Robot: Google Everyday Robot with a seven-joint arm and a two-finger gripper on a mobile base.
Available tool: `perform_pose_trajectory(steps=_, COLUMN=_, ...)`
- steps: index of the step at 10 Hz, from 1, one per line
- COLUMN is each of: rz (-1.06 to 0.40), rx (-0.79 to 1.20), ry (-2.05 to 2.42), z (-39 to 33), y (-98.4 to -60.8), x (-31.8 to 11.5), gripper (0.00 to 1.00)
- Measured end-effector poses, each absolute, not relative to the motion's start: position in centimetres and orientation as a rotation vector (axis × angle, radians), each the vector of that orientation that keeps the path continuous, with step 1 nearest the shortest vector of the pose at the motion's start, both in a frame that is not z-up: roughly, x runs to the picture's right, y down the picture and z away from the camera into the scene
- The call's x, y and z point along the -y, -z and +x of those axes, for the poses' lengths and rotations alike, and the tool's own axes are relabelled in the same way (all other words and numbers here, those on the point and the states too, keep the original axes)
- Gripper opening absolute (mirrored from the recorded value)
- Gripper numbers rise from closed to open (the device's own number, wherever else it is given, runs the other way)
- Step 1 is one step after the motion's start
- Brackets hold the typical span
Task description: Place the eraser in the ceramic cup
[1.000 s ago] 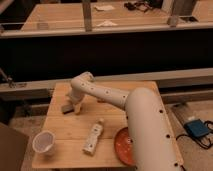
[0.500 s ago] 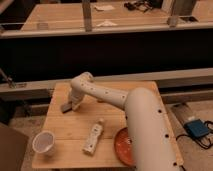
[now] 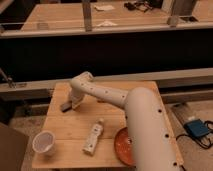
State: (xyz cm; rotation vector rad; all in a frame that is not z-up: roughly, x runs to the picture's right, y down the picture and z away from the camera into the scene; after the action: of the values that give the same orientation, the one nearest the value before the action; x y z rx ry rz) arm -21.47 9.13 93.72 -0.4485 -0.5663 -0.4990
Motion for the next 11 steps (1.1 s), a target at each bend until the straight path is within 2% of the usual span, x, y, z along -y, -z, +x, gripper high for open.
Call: perform_pose_trajectory(steps=11, rz=-0.468, rx=0.545, ry=0.535, z=-19.7, y=-90.6, x=-8.1, gripper=0.01)
